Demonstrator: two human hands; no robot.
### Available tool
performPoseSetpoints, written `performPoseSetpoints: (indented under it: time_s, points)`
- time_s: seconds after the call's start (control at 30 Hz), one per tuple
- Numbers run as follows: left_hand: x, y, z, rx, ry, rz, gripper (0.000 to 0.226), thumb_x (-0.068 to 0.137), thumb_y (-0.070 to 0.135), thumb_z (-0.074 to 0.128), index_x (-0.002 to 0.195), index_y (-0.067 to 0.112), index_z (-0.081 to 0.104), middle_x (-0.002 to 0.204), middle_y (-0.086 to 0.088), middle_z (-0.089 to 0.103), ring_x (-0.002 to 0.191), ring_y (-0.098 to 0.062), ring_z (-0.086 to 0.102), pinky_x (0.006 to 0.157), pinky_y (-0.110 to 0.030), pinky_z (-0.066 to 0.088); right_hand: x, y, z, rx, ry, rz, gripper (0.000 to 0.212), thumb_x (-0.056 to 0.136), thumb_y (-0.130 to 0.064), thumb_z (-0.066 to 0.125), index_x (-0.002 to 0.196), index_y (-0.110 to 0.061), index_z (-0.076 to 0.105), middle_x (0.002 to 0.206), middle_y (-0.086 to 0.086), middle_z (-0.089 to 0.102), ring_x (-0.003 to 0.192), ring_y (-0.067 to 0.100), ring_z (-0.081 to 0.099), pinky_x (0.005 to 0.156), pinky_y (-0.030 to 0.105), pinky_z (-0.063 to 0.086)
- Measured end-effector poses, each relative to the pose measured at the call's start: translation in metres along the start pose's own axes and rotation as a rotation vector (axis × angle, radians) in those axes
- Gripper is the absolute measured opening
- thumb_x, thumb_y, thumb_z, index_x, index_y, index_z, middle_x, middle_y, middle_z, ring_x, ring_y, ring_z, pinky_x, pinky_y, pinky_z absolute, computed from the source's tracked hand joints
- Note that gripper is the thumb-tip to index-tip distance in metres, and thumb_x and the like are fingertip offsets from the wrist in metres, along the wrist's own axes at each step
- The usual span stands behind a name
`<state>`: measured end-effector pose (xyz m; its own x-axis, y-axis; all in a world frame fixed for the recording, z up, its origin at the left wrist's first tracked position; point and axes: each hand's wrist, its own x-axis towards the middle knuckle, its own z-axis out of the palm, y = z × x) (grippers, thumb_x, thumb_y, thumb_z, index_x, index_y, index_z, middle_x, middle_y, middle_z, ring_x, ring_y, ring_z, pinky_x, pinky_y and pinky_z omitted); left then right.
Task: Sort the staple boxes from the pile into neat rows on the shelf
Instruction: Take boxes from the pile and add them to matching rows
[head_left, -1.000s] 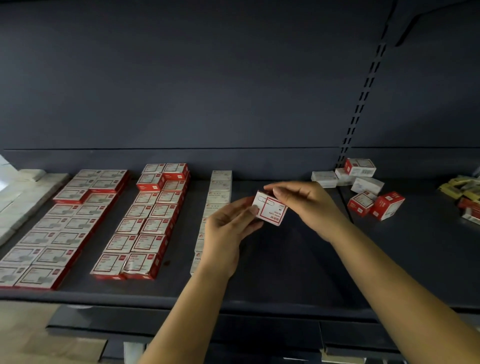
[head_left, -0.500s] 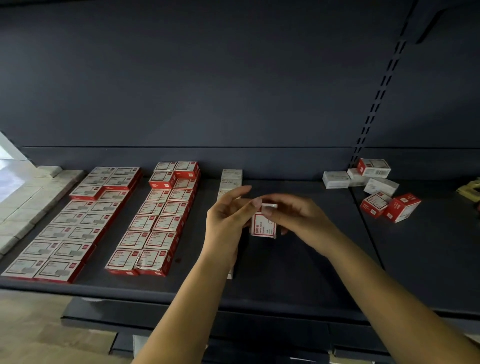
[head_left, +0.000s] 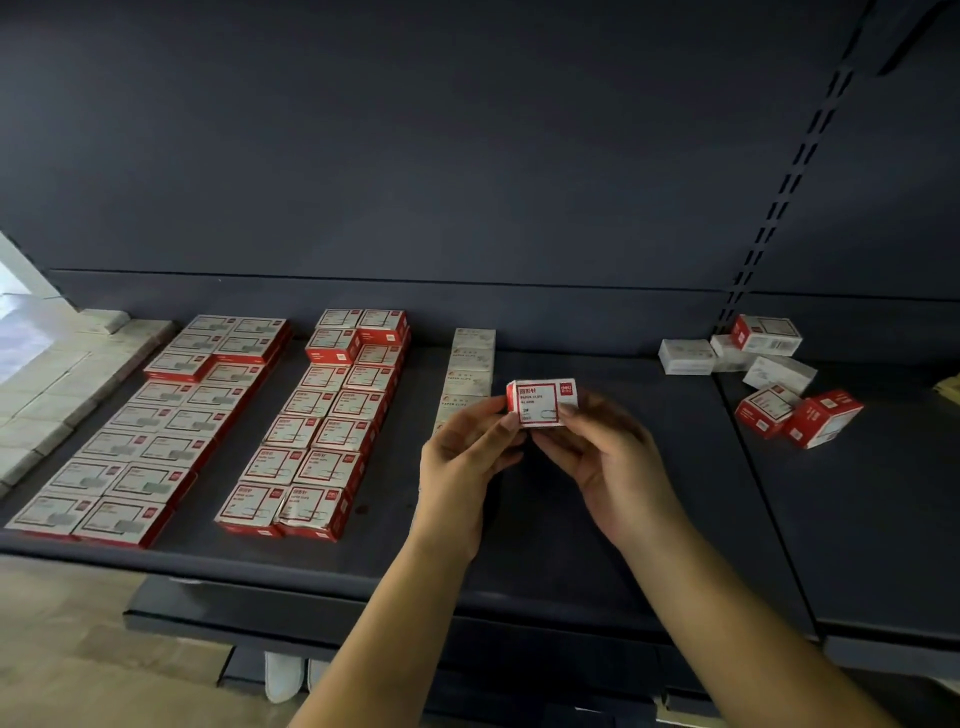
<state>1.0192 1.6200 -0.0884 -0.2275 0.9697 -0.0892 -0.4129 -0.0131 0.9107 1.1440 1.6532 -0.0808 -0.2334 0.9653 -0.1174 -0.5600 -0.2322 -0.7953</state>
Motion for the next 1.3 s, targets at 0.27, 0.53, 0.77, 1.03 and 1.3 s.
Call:
performPoseSetpoints:
  time_s: [0.27, 0.53, 0.77, 1.03, 1.3]
  points:
    - [0.004, 0.009, -0.028, 0.065, 0.040, 0.043, 0.026, 0.075, 0.018, 0.065, 0.101, 0.013, 0.068, 0.100, -0.006, 0.072, 0.094, -0.016, 0.068, 0.078, -0.022, 0.054, 0.005, 0.017, 0.018, -0.184, 0.028, 0.002, 0.021, 0.086, -0.007, 0.055, 0.104, -0.011, 0.065, 0.102, 0.010, 0.070, 0.098, 0.022, 0.067, 0.079, 0.032, 0.054]
    - [0.039, 0.046, -0.086, 1.439, -0.271, 0.780, 0.051, 0.085, 0.027, 0.058, 0.133, 0.009, 0.050, 0.129, -0.011, 0.054, 0.122, -0.028, 0.047, 0.098, -0.034, 0.041, 0.021, 0.045, 0.067, -0.270, 0.014, -0.058, 0.021, 0.087, -0.001, 0.054, 0.103, -0.007, 0.066, 0.095, 0.011, 0.071, 0.088, 0.022, 0.068, 0.079, 0.031, 0.056]
    - [0.086, 0.081, -0.120, 1.574, -0.425, 0.838, 0.042, 0.080, 0.016, 0.060, 0.118, 0.000, 0.061, 0.107, -0.014, 0.064, 0.098, -0.035, 0.061, 0.075, -0.042, 0.053, 0.050, 0.067, 0.105, -0.511, 0.074, -0.105, 0.014, 0.089, -0.015, 0.058, 0.099, -0.023, 0.065, 0.097, 0.000, 0.070, 0.094, 0.015, 0.066, 0.079, 0.022, 0.054]
    - [0.164, 0.077, -0.151, 1.727, -0.501, 0.663, 0.047, 0.094, 0.014, 0.048, 0.140, 0.007, 0.040, 0.141, -0.007, 0.044, 0.130, -0.025, 0.036, 0.107, -0.032, 0.028, 0.079, 0.085, 0.127, -0.973, 0.200, -0.284, 0.046, 0.089, -0.021, 0.059, 0.133, -0.021, 0.046, 0.132, -0.007, 0.046, 0.111, -0.002, 0.040, 0.075, -0.002, 0.030]
    - [0.179, 0.066, -0.175, 1.627, -0.300, 0.718, 0.032, 0.087, 0.032, 0.060, 0.113, 0.017, 0.068, 0.131, -0.012, 0.048, 0.126, -0.034, 0.035, 0.105, -0.051, 0.033, 0.084, 0.090, 0.129, -1.018, 0.187, -0.243, 0.046, 0.090, -0.016, 0.058, 0.134, -0.019, 0.046, 0.133, -0.004, 0.048, 0.111, 0.002, 0.044, 0.086, 0.012, 0.032]
